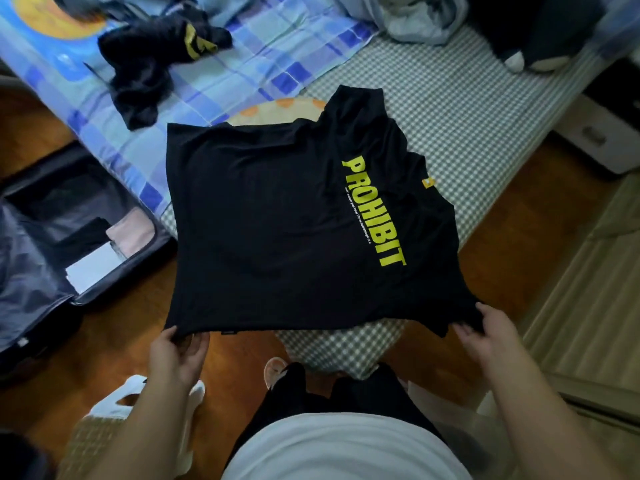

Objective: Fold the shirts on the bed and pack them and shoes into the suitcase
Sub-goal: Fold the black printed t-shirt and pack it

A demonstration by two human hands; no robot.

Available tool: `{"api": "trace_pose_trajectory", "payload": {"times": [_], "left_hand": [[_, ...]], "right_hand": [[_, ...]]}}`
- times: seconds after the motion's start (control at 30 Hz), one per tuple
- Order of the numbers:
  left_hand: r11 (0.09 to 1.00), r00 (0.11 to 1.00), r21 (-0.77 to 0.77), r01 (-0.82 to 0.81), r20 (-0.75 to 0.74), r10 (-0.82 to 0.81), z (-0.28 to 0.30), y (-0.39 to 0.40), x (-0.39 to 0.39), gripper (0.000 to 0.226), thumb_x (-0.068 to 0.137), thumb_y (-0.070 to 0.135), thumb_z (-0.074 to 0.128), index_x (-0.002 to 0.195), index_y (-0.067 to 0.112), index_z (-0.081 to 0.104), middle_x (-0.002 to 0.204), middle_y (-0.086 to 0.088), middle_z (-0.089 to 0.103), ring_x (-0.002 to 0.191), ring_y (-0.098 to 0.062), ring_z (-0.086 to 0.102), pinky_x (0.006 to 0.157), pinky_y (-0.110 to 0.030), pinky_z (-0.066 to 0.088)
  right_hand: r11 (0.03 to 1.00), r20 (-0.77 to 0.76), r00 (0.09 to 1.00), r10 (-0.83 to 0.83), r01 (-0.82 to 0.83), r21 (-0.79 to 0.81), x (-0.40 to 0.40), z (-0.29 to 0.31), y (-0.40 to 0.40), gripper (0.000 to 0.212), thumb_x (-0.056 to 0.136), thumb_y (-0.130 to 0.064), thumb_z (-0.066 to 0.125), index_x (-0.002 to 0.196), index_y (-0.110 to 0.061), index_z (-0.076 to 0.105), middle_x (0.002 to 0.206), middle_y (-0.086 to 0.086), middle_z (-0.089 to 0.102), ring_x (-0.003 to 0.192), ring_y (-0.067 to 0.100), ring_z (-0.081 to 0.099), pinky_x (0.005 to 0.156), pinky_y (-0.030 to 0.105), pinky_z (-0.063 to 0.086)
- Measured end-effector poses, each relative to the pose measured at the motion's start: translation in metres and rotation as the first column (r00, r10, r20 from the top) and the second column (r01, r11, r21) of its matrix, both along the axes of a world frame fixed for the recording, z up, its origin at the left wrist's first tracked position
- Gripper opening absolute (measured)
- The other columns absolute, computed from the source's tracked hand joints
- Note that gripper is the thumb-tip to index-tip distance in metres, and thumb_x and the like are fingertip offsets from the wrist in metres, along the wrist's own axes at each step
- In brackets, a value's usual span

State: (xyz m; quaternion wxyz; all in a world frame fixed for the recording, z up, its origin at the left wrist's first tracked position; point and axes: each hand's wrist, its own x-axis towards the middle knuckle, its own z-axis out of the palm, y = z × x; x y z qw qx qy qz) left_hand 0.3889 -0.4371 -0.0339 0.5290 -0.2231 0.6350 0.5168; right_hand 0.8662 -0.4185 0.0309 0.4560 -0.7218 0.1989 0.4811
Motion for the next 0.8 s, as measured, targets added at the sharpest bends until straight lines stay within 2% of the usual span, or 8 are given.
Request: {"api": "trace_pose_trajectory", "payload": {"times": [0.1,0.23,0.37,0.47,0.53,0.6,0.7,0.8], "left_hand": [[0.992,0.997,0.1,-0.082,0.007,0.082,0.023,0.051,0.0,0.016,0.102,0.013,0.045,0.098,0.008,0.059,0.109,-0.009,0.065,0.104,-0.021,0.065,0.098,-0.038,0.052],[0.973,0.987,0.172,-0.155,-0.022,0.162,0.042,0.136,-0.018,0.019,0.106,0.014,0.041,0.099,0.003,0.055,0.109,-0.011,0.06,0.104,-0.024,0.063,0.107,-0.037,0.048],[0.978,0.987,0.19,-0.084,-0.121,0.108,0.024,0.214,-0.027,0.027,0.106,0.019,0.04,0.125,0.003,0.052,0.123,-0.011,0.06,0.119,-0.025,0.062,0.091,-0.038,0.056],[0.993,0.958,0.041,0.108,-0.273,-0.093,-0.016,0.232,-0.004,0.045,0.105,0.024,0.041,0.149,0.011,0.038,0.135,-0.012,0.053,0.117,-0.028,0.062,0.096,-0.04,0.054],[0.958,0.904,-0.174,0.228,-0.329,-0.275,-0.04,0.213,0.032,0.026,0.103,0.016,0.043,0.128,0.013,0.049,0.104,-0.016,0.059,0.076,-0.02,0.067,0.066,-0.034,0.057],[0.911,0.909,-0.29,0.292,-0.211,-0.358,-0.06,0.181,0.073,0.01,0.101,0.008,0.04,0.099,0.006,0.049,0.072,-0.012,0.046,0.042,-0.016,0.05,0.042,-0.026,0.046],[0.918,0.946,-0.265,0.297,-0.047,-0.32,-0.078,0.159,0.115,0.033,0.106,0.022,0.043,0.08,0.003,0.046,0.074,-0.012,0.05,0.055,-0.021,0.059,0.044,-0.035,0.058],[0.903,0.93,-0.312,0.297,-0.119,-0.347,-0.104,0.163,0.125,0.04,0.107,0.036,0.043,0.083,0.004,0.049,0.081,-0.015,0.056,0.071,-0.026,0.064,0.047,-0.033,0.057]], "right_hand": [[0.985,0.013,1.0,0.025,-0.027,0.171,-0.006,0.034,0.067,0.025,0.103,-0.009,0.046,0.127,-0.003,0.052,0.122,0.017,0.062,0.089,0.028,0.069,0.076,0.041,0.056],[0.933,0.027,0.991,0.133,-0.135,0.333,-0.009,0.066,0.174,0.017,0.101,-0.007,0.046,0.116,-0.006,0.055,0.107,0.014,0.065,0.071,0.025,0.074,0.054,0.038,0.059],[0.882,0.035,0.978,0.205,-0.2,0.426,-0.014,0.043,0.272,0.028,0.104,-0.018,0.049,0.13,-0.008,0.055,0.11,0.013,0.067,0.098,0.025,0.069,0.075,0.038,0.06],[0.851,0.087,0.946,0.313,-0.32,0.417,-0.021,-0.011,0.292,0.042,0.105,-0.039,0.048,0.138,-0.012,0.046,0.117,0.007,0.065,0.109,0.023,0.065,0.099,0.04,0.052],[0.88,0.159,0.919,0.36,-0.391,0.269,-0.023,-0.053,0.257,0.039,0.105,-0.031,0.05,0.137,-0.009,0.051,0.108,0.006,0.065,0.097,0.019,0.066,0.089,0.036,0.055],[0.919,0.216,0.902,0.373,-0.392,0.05,-0.018,-0.093,0.196,0.023,0.104,-0.016,0.052,0.122,-0.004,0.06,0.101,0.015,0.066,0.081,0.018,0.064,0.072,0.032,0.055],[0.949,0.182,0.932,0.312,-0.3,-0.095,0.002,-0.133,0.146,0.027,0.099,-0.005,0.056,0.125,0.005,0.057,0.112,0.022,0.065,0.085,0.021,0.066,0.071,0.03,0.054],[0.982,0.01,0.991,0.133,-0.133,0.137,0.024,-0.15,0.168,0.05,0.102,-0.022,0.059,0.145,-0.001,0.043,0.134,0.017,0.055,0.118,0.027,0.06,0.102,0.037,0.05]]}}
